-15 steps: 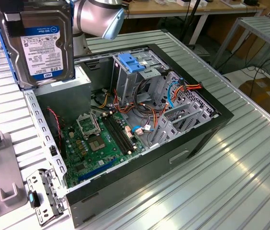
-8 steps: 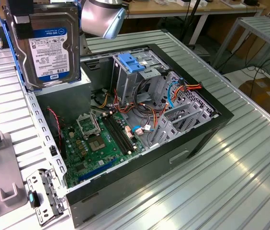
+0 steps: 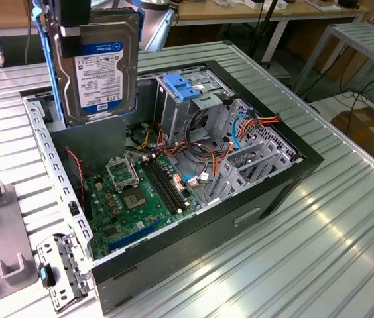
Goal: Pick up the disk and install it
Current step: 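Pick up the disk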
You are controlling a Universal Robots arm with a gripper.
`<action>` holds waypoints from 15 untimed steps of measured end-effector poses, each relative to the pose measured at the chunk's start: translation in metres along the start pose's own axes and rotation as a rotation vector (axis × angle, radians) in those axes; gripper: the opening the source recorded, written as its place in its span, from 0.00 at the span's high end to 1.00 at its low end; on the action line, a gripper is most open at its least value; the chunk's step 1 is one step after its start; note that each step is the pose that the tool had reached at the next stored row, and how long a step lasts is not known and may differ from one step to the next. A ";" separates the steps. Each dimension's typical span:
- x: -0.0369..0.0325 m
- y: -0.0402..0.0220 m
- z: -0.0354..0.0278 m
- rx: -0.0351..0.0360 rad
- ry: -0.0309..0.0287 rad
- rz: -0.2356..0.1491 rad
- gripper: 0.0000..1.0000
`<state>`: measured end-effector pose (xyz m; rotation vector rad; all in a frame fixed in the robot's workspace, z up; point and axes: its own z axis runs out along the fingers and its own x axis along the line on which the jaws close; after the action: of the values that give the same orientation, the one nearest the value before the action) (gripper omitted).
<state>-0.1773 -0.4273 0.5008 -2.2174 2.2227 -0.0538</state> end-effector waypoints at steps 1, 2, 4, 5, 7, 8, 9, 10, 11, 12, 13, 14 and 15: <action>0.0001 -0.0043 0.0002 0.0000 0.0000 0.000 0.63; 0.0003 -0.0098 0.0005 0.0000 -0.0001 0.000 0.63; 0.0004 -0.0160 0.0007 0.0000 0.0000 0.000 0.63; 0.0004 -0.0191 0.0008 0.0000 0.0000 0.000 0.63; 0.0005 -0.0254 0.0010 0.0000 0.0000 0.001 0.63; 0.0006 -0.0282 0.0011 0.0000 0.0000 0.001 0.63; 0.0007 -0.0338 0.0013 0.0000 0.0000 0.001 0.63; 0.0009 -0.0390 0.0014 0.0000 0.0001 0.001 0.63; 0.0010 -0.0421 0.0016 0.0000 0.0001 0.001 0.63; 0.0010 -0.0431 0.0016 -0.0001 0.0001 0.001 0.63; 0.0011 -0.0433 0.0016 0.0000 0.0000 0.001 0.63; 0.0010 -0.0434 0.0016 0.0000 0.0000 0.001 0.63; 0.0010 -0.0436 0.0016 0.0000 0.0000 0.001 0.63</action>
<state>-0.1337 -0.4285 0.5004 -2.2161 2.2240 -0.0538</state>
